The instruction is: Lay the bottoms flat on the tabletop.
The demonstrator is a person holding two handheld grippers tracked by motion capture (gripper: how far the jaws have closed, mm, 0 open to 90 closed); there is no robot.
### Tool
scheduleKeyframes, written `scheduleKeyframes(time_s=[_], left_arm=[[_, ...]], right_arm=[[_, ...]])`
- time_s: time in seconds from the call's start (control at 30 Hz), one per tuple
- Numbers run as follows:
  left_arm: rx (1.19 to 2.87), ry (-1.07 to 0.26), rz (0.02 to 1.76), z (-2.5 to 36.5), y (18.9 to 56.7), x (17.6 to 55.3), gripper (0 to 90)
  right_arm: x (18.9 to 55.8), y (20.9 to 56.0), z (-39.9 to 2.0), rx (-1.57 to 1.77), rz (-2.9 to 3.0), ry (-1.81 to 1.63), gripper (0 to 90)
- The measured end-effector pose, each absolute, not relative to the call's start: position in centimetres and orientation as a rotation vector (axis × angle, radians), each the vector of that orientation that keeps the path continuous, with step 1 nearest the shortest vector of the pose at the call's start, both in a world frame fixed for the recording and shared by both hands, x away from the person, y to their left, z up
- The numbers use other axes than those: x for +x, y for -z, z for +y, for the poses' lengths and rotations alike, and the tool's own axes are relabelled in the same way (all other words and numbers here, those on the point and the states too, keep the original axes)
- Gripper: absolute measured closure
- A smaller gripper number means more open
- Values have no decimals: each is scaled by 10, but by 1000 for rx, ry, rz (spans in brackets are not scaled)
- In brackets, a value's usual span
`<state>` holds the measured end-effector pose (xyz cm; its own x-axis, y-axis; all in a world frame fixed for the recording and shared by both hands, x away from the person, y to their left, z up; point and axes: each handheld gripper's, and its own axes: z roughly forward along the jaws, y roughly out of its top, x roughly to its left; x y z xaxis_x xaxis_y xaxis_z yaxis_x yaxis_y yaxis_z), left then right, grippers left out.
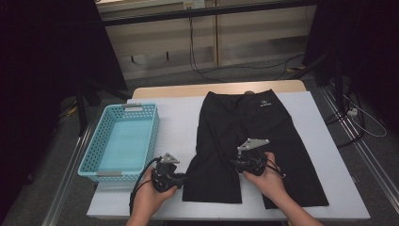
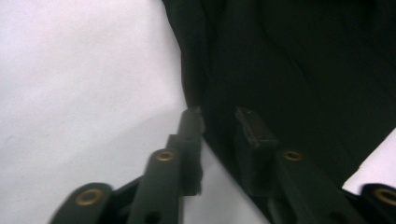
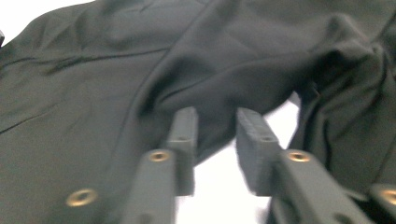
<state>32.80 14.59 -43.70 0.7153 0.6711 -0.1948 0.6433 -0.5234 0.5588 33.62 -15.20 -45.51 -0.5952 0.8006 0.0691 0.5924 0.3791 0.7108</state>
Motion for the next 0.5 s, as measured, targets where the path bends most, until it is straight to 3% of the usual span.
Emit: scheduleKeyframes(time_s=[0.1, 0.37, 0.5], left_arm=[[2301, -22, 991, 146, 437, 329, 892], [2276, -45, 1025, 158, 432, 331, 894], [2236, -92, 983, 156, 428, 330, 775]], right_arm=[[336, 454, -153, 1193, 2375, -1035, 899], [333, 447, -173, 1215, 2371, -1032, 900], [331, 448, -183, 1269, 2354, -1038, 900]])
